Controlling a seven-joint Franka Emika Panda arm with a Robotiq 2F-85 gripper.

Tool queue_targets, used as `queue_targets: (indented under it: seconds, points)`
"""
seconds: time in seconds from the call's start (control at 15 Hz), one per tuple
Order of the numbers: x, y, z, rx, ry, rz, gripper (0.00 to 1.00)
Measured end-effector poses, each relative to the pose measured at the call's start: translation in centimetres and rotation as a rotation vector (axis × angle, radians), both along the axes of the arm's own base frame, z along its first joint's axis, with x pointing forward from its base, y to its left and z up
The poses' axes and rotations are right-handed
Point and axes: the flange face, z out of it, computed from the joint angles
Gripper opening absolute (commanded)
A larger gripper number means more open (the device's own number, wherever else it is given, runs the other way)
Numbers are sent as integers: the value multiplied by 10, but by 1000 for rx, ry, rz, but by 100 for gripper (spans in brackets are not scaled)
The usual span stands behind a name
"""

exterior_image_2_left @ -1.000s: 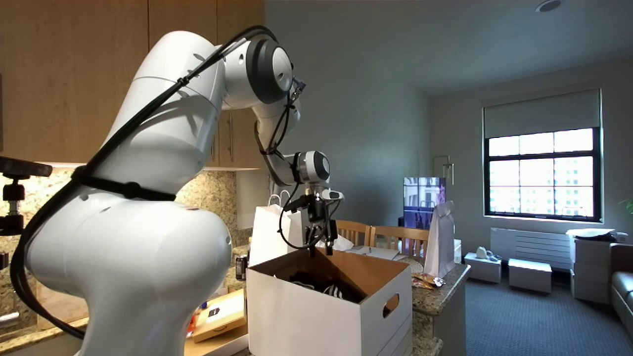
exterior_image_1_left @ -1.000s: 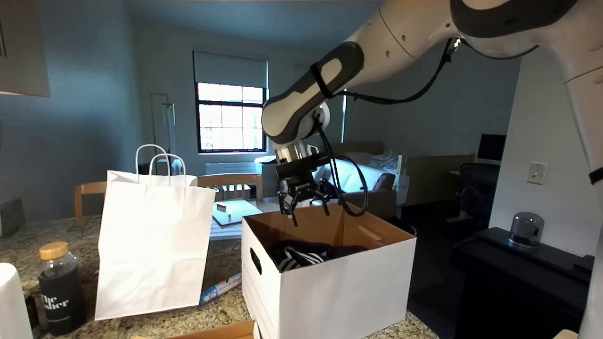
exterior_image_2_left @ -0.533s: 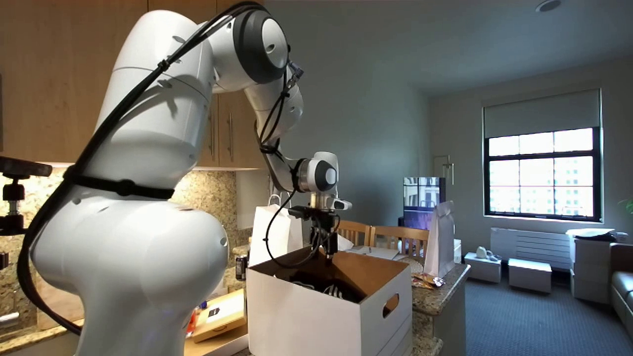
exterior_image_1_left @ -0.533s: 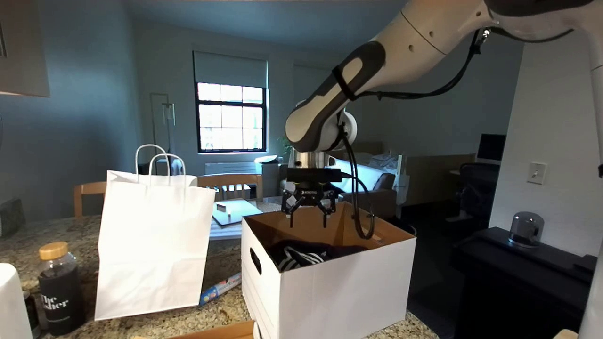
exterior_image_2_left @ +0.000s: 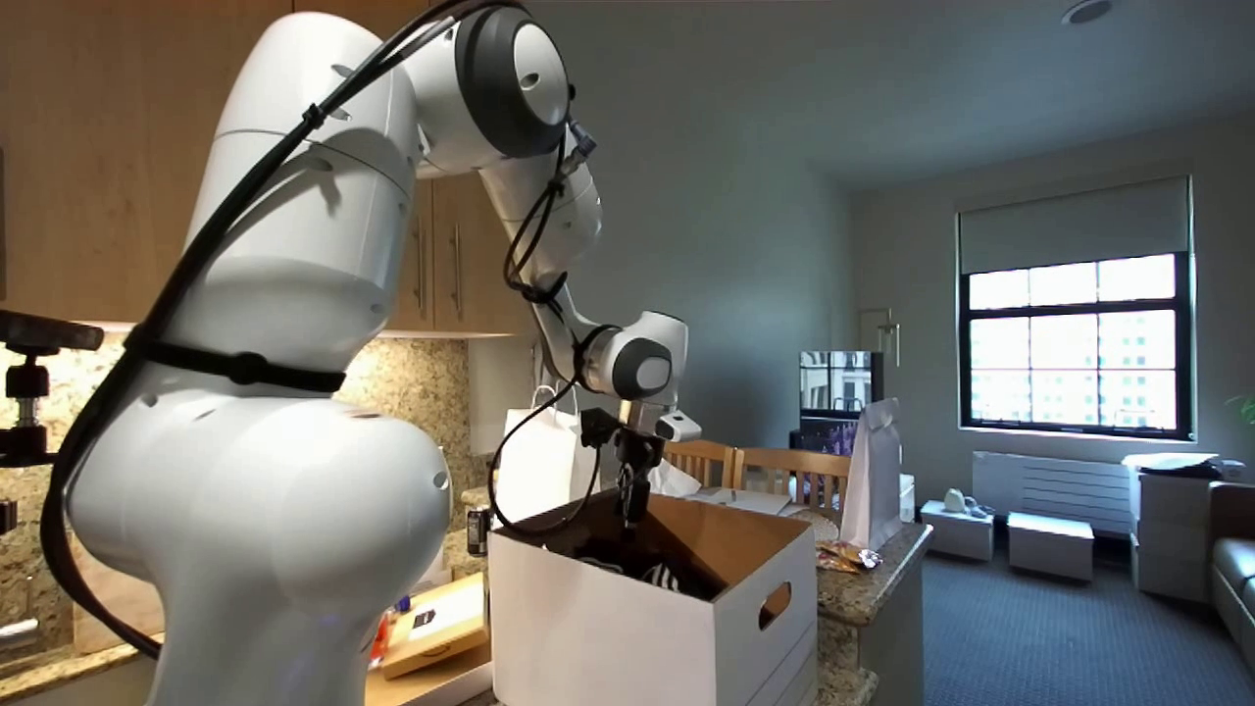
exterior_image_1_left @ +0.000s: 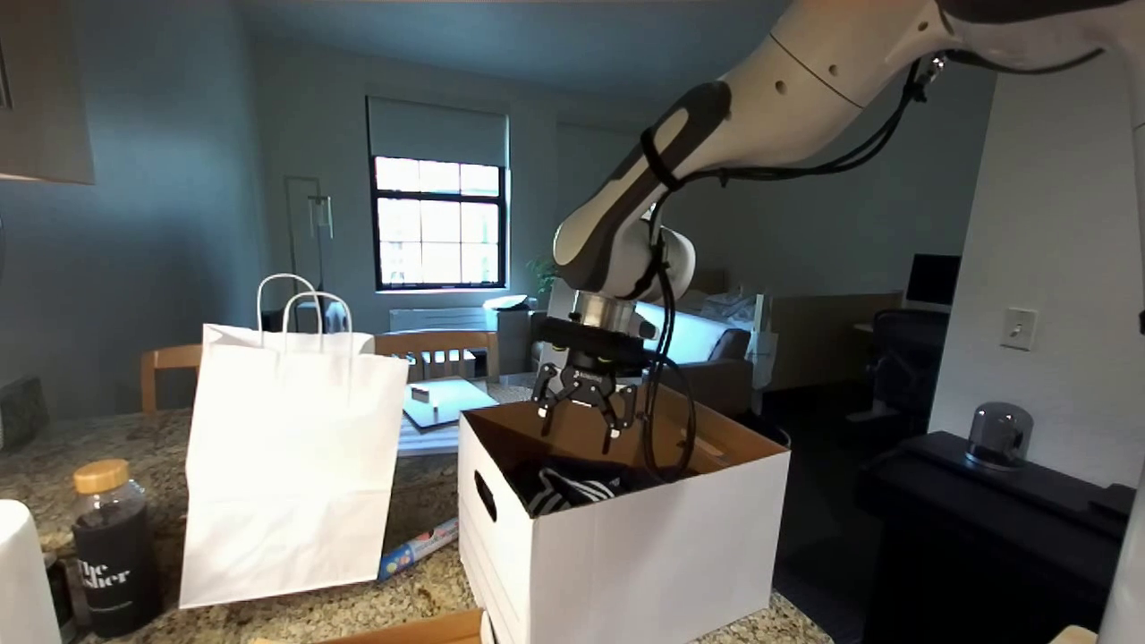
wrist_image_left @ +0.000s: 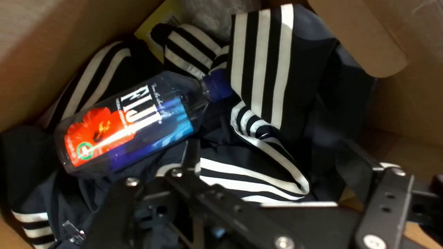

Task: Remove three bottles from the box

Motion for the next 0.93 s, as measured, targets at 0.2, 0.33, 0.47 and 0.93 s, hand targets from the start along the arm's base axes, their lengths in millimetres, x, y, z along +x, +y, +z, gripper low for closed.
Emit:
queue_targets:
  seconds: [0.2, 0.33, 0.47, 0.93]
  points:
    - [-3, 0, 0, 10, 38, -145, 100]
    - [-5, 1, 1, 7, 64, -246, 100]
    - [-7, 0, 1, 4, 89, -345, 100]
    - [-20, -34, -12, -20, 120, -700, 100]
